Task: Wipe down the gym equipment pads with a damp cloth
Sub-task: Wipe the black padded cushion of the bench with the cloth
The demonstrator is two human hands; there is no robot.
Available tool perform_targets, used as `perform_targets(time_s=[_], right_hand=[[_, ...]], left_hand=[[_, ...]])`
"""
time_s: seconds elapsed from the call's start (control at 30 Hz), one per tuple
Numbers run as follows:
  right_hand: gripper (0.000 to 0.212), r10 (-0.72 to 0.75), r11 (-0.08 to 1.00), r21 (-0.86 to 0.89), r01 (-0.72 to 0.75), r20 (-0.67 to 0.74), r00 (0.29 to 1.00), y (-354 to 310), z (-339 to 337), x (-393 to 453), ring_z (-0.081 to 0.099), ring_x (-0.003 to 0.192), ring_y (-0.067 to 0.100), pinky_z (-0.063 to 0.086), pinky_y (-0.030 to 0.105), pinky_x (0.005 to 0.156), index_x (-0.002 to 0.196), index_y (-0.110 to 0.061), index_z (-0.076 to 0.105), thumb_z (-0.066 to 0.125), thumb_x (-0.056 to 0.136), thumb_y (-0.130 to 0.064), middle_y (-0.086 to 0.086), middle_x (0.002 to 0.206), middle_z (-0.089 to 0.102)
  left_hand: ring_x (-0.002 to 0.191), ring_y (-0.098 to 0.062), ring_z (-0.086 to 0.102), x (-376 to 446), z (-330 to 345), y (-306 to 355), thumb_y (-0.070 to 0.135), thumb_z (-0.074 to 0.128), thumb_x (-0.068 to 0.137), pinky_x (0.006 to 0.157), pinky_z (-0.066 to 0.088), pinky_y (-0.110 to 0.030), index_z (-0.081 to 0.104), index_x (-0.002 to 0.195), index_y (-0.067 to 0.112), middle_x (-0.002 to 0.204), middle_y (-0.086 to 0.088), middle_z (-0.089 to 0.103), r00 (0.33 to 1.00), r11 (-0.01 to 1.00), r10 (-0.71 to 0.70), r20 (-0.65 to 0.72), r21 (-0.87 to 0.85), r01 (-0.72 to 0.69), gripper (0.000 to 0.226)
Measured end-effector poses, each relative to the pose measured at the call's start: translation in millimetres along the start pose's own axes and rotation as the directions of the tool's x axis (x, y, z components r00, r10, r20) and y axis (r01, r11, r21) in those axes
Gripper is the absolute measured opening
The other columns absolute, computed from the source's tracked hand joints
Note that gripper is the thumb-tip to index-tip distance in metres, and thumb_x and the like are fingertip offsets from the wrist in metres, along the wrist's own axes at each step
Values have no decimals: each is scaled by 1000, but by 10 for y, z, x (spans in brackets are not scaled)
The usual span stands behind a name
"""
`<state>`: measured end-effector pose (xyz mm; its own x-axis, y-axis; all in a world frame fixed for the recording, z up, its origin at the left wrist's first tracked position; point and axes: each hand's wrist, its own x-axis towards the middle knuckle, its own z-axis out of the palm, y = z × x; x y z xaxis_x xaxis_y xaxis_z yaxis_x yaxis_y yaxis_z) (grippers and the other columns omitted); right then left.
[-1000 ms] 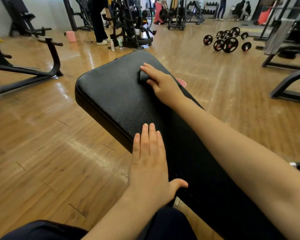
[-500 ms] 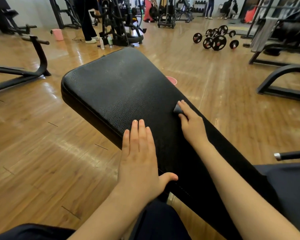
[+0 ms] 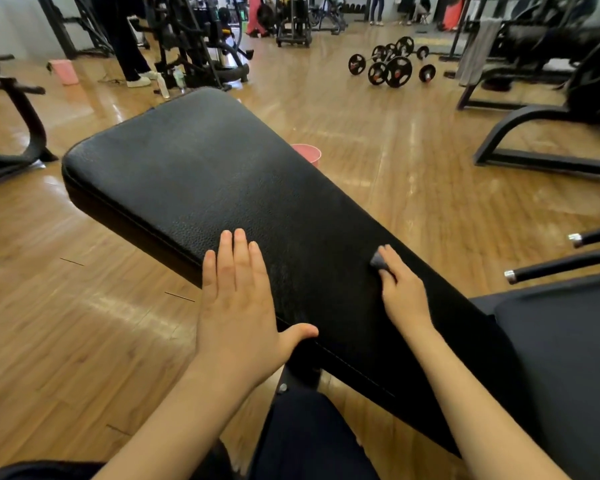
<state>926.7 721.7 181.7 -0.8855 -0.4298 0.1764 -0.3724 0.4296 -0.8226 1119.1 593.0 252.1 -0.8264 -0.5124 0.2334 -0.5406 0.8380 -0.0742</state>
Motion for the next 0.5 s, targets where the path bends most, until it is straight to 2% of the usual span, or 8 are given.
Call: perform_targets(time_s=[0.07,0.17,0.23,0.37,0.5], right_hand=[[42,165,985,-30,-167,-60,984,293,-166,-144,33,135,15,20,17,104,139,-16,43,43,97,-10,-3,147,38],[40,244,968,-41,-249,-95,965,290,-175,-100,34,135,19,22,26,109,137,-13,45,43,97,-9,1,146,40],[40,190,981,-26,-192,-83,978,56,-68,4,35,134,18,22,26,109,136,-14,47,43,97,-10,1,146,40],[42,-55,998,30,54,51,997,-485,209,109,30,137,12,17,17,107,138,-15,44,43,96,-8,-1,148,35],[45,-112,994,28,110,100,989,-340,152,15,26,138,10,15,13,104,140,-18,40,43,96,-7,-4,150,31]], left_hand=[[136,-43,23,11,-1,-10,90,21,67,111,9,-50,38,135,-15,143,-34,36,1000,1000,-8,-13,0,8,126],[135,-43,23,15,-3,-3,89,22,68,110,9,-51,38,135,-15,142,-34,36,999,1000,-11,-30,6,11,125],[136,-43,22,7,-3,0,90,22,68,110,9,-51,38,135,-15,143,-34,36,1000,1000,-10,-26,7,11,125],[136,-42,21,5,-6,0,84,25,65,110,10,-51,39,135,-15,142,-35,36,999,1000,-12,-37,16,13,122],[137,-40,18,5,-8,1,85,22,64,111,7,-50,38,136,-14,144,-34,34,999,999,-18,-37,45,20,123]])
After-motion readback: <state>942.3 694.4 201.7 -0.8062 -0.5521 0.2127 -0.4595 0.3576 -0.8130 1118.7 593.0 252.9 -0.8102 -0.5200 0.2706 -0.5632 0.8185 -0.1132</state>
